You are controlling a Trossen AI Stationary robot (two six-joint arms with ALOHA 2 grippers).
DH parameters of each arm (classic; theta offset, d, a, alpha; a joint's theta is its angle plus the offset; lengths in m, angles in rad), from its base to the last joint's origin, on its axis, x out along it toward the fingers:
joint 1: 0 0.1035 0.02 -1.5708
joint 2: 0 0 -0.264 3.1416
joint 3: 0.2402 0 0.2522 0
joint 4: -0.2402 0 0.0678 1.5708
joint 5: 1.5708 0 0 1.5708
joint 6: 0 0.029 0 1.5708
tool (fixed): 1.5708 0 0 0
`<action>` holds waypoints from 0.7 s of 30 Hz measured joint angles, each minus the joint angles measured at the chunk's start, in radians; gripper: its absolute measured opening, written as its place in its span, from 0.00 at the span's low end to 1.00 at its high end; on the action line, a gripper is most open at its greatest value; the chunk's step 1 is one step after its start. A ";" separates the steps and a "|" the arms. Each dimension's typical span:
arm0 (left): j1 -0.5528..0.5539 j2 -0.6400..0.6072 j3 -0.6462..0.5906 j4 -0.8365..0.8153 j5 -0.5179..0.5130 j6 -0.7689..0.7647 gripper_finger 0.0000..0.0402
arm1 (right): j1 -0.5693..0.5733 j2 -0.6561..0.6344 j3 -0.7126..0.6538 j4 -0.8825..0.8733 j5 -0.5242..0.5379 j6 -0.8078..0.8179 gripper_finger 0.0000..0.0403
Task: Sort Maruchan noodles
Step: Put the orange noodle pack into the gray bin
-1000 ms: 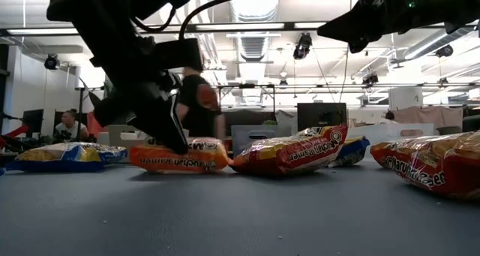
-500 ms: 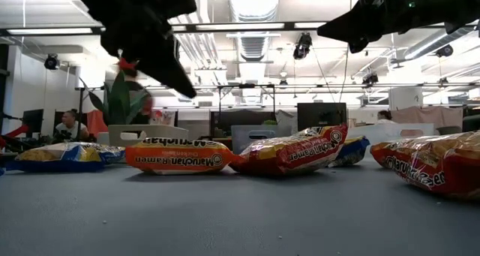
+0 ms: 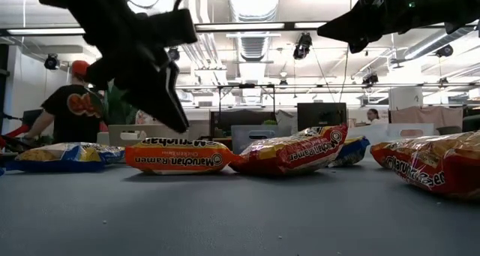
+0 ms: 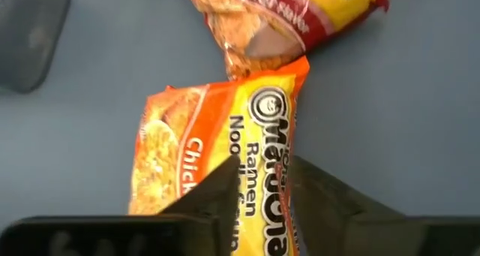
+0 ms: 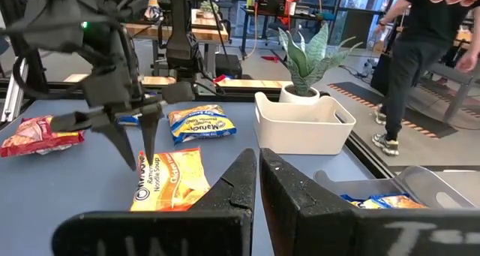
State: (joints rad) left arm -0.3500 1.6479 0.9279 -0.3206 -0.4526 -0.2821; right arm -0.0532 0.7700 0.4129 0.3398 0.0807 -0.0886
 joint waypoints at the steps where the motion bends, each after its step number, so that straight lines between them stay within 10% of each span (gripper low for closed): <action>1: 0.000 0.008 0.000 0.003 0.000 0.000 0.30 | 0.000 0.000 0.000 0.001 0.000 0.000 0.02; 9: 0.000 0.046 -0.001 0.010 0.000 -0.008 0.56 | 0.000 0.000 -0.003 -0.001 0.000 -0.006 0.02; 21: -0.002 0.149 -0.001 0.064 -0.081 0.010 0.48 | 0.000 0.041 -0.004 0.001 0.043 -0.017 0.02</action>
State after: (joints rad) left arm -0.3518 1.7966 0.9272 -0.2564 -0.5333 -0.2719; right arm -0.0532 0.8109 0.4091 0.3408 0.1235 -0.1057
